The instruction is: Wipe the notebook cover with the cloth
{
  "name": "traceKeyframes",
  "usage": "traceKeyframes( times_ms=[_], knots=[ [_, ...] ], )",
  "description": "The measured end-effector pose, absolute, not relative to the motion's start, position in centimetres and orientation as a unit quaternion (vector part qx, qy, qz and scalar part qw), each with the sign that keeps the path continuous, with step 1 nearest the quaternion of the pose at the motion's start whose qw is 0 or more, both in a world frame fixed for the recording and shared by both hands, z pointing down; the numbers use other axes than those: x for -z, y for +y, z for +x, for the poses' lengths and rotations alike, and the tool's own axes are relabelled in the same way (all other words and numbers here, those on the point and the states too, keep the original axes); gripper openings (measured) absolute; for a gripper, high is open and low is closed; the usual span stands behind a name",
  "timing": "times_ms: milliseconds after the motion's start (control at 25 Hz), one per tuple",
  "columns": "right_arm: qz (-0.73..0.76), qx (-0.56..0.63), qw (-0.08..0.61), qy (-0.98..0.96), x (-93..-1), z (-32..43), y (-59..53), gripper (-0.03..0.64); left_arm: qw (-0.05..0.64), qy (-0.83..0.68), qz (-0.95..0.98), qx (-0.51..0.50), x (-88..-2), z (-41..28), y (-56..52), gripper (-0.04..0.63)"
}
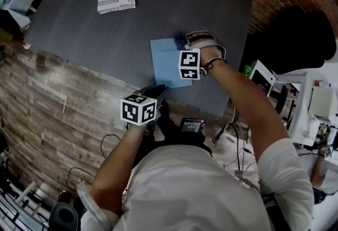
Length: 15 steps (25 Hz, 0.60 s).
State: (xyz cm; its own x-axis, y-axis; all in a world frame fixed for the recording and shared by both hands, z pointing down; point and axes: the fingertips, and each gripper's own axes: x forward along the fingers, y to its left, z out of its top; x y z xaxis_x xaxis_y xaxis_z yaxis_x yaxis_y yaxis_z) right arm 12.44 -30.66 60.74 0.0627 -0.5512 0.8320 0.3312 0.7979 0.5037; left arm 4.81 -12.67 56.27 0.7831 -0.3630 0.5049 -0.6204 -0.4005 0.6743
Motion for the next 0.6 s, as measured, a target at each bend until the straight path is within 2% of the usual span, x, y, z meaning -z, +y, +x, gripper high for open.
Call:
traceKeyframes(
  times_ms=[600],
  knots=[
    [0.078, 0.303, 0.722, -0.617, -61.0, 12.6, -27.2, 0.089, 0.455, -0.291, 0.829, -0.142, -55.8, 5.2, -11.2, 0.067]
  ],
)
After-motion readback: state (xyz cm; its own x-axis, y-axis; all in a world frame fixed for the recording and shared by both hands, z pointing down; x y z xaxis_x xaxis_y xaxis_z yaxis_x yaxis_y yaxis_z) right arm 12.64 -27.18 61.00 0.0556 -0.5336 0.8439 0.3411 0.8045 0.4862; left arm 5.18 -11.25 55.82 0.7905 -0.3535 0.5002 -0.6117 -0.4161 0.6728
